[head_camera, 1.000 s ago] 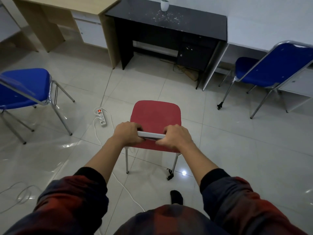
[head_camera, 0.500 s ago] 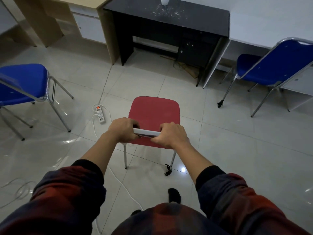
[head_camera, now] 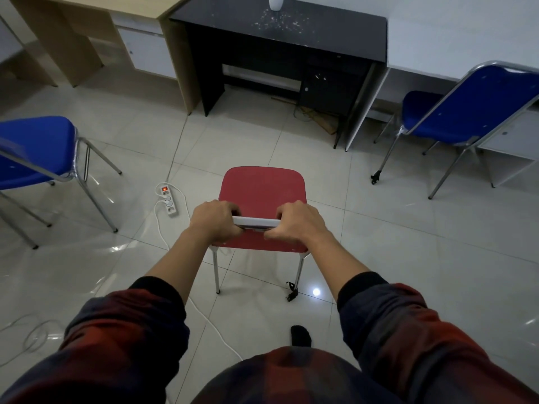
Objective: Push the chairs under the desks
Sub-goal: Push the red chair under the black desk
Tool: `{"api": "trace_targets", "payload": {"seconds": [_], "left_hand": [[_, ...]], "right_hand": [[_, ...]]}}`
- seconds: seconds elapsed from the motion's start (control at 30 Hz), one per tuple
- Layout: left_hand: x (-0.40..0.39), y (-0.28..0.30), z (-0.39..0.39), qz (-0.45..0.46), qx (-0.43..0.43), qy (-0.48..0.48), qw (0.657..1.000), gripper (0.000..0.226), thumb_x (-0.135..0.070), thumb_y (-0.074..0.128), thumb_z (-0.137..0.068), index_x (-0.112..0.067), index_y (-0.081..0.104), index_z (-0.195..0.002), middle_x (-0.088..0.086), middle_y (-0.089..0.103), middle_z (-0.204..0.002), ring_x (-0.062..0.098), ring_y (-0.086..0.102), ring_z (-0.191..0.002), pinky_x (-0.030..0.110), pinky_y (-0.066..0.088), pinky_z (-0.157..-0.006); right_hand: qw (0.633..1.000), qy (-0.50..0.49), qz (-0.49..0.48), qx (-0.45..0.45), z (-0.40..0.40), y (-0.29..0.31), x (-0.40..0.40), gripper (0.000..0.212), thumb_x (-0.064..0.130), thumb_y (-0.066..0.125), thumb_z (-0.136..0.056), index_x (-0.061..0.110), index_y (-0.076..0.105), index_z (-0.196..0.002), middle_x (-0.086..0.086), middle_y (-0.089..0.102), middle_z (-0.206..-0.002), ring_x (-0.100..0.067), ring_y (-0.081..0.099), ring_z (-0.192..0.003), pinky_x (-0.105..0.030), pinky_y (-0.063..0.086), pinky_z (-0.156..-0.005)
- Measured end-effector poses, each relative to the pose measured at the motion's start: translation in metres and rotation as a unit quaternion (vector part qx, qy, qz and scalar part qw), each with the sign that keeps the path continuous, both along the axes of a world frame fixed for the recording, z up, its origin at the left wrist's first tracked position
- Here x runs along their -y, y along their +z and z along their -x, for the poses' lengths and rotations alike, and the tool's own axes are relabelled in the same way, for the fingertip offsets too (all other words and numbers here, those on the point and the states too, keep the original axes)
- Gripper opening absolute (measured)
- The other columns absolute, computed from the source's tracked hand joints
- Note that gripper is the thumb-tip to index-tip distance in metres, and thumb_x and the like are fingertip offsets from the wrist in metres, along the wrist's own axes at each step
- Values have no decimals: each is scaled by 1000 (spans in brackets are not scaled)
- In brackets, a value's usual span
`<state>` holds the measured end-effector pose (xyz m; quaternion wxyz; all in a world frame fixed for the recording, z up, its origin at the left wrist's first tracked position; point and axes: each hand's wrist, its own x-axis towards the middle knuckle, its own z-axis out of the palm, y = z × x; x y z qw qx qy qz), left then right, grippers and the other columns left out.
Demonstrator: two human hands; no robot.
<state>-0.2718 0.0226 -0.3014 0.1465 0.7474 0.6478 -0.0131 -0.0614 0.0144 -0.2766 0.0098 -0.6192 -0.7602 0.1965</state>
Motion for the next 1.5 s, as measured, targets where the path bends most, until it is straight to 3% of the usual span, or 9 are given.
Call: {"api": "trace_targets", "payload": {"seconds": [0.2, 0.33, 0.53, 0.73, 1.13, 1.3, 1.5], "left_hand": [[1, 0, -3, -6, -1, -3, 1000, 29, -47, 65, -76, -33, 70, -100, -11, 62, -77, 15, 58, -70, 24, 39, -60], [7, -7, 5, -25, 12, -32, 999, 30, -49, 66, -73, -33, 72, -98, -11, 68, -79, 16, 62, -72, 24, 40, -60], [-7, -5, 23, -31, 36, -40, 998, 28, -49, 70, -73, -33, 73, -96, -11, 71, -82, 15, 64, -72, 24, 46, -62], [-23, -9, 56, 4, 29, -26, 999, 33, -54, 70, -69, -33, 70, -95, -13, 70, -81, 13, 65, -72, 34, 59, -71], [-53, 2, 24, -14, 37, -12, 999, 27, -45, 67, -75, -34, 70, -100, -9, 72, -87, 16, 66, -75, 30, 56, -70], [-55, 1, 15, -77, 27, -39, 996, 24, -44, 68, -79, -34, 74, -100, -9, 72, -80, 17, 65, -70, 25, 47, -61], [-51, -2, 23, -120, 33, -84, 989, 25, -41, 72, -77, -33, 77, -100, -8, 74, -77, 20, 67, -68, 27, 50, -60]], "right_hand": [[1000, -2, 3, -4, -2, 3, 1, 40, 57, 72, -64, 23, 72, -84, 7, 63, -66, -17, 62, -67, -25, 40, -53], [1000, -11, 2, 1, 1, -5, 11, 35, 54, 72, -67, 23, 70, -84, 10, 58, -64, -17, 59, -66, -23, 35, -52], [999, -35, -21, 2, 19, -6, 6, 40, 60, 67, -69, 22, 67, -84, 8, 61, -68, -17, 60, -67, -27, 42, -59], [999, -22, -27, -6, 50, -13, -1, 42, 59, 68, -72, 20, 66, -87, 6, 59, -69, -18, 60, -66, -27, 45, -59], [999, -12, -46, -14, 20, -2, -46, 40, 61, 69, -64, 23, 61, -72, 7, 59, -64, -17, 59, -62, -28, 47, -58], [999, -4, -46, -4, 6, 3, -58, 41, 61, 67, -64, 21, 62, -72, 6, 58, -62, -17, 58, -61, -28, 45, -58], [998, -5, -56, 10, 12, -2, -55, 41, 63, 67, -68, 24, 57, -73, 6, 58, -65, -20, 60, -65, -31, 50, -63]]}}
